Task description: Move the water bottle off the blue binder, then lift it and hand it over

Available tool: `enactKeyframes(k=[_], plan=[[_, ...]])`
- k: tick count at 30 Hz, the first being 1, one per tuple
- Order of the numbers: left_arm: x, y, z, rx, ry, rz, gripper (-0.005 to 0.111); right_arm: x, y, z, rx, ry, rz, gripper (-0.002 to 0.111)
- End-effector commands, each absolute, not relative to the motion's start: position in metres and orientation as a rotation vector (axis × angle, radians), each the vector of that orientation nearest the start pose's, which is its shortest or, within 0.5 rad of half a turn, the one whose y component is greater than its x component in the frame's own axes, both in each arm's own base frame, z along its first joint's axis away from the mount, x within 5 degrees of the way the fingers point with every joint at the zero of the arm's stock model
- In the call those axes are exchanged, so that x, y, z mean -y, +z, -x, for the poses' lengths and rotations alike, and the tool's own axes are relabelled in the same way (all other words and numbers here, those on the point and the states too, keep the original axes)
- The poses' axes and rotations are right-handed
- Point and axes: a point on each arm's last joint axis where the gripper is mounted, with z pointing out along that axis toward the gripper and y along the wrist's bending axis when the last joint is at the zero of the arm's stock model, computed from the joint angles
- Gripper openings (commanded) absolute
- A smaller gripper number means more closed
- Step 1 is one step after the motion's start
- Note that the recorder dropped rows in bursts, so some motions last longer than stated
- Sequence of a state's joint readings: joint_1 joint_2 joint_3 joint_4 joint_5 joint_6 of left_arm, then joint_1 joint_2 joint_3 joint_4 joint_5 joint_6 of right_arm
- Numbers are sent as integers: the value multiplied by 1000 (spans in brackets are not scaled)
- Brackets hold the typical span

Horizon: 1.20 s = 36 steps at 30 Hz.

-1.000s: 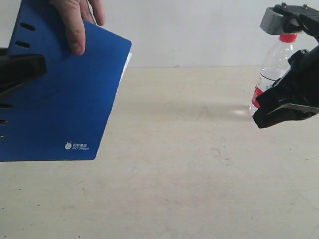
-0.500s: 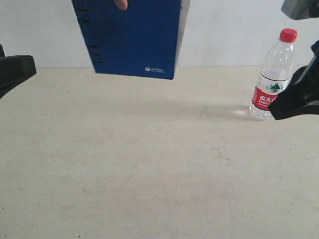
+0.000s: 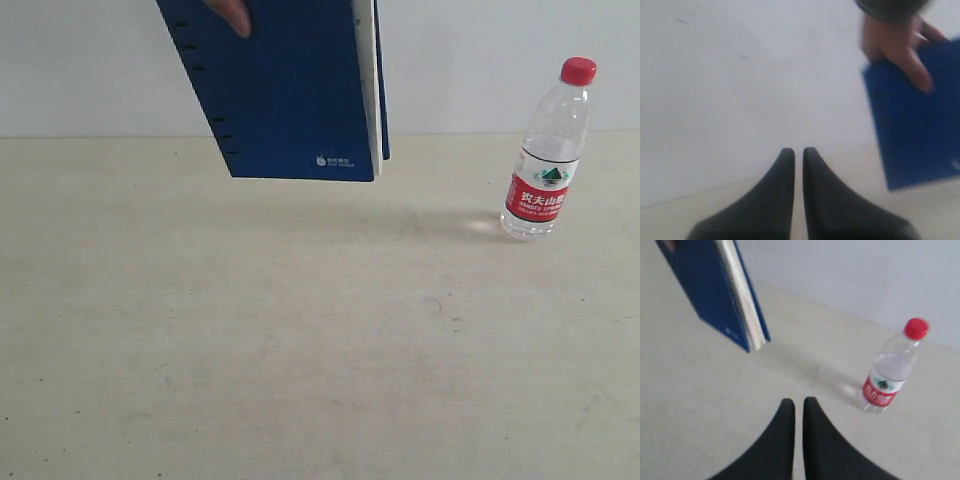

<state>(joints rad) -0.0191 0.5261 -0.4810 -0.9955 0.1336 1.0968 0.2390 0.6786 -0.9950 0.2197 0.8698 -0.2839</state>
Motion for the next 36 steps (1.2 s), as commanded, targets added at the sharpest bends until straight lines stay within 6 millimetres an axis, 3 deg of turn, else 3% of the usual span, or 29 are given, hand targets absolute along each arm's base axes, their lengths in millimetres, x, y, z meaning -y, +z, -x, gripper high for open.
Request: enactKeyframes(k=[1,7,10,13,16,21,26,33,36], plan=[[-5,335,-106,-1457,12,81,5,-17,426,-37,-1790,211,321,0],[7,311,-83,-1488,-81,-42,5,8,416,65,-1532,405,108,0],[8,300,-74,-1475,-24,-110,5,17,400,92,-1514,448,32,0],[5,277,-76,-1516,112,-192,5,19,386,84,-1625,390,4,0],[-1,258,-79,-1533,196,-167,5,15,372,60,-1654,345,21,0],[-5,248,-80,-1543,221,-134,5,-2,336,-6,-1592,360,20,0],[-5,248,-80,-1546,218,-137,5,-12,297,-51,-1489,367,18,0],[-5,248,-80,-1542,222,-132,5,-19,224,-78,-1732,372,-19,0],[-5,248,-80,-1542,222,-132,5,-20,204,-78,-1782,586,-294,0]])
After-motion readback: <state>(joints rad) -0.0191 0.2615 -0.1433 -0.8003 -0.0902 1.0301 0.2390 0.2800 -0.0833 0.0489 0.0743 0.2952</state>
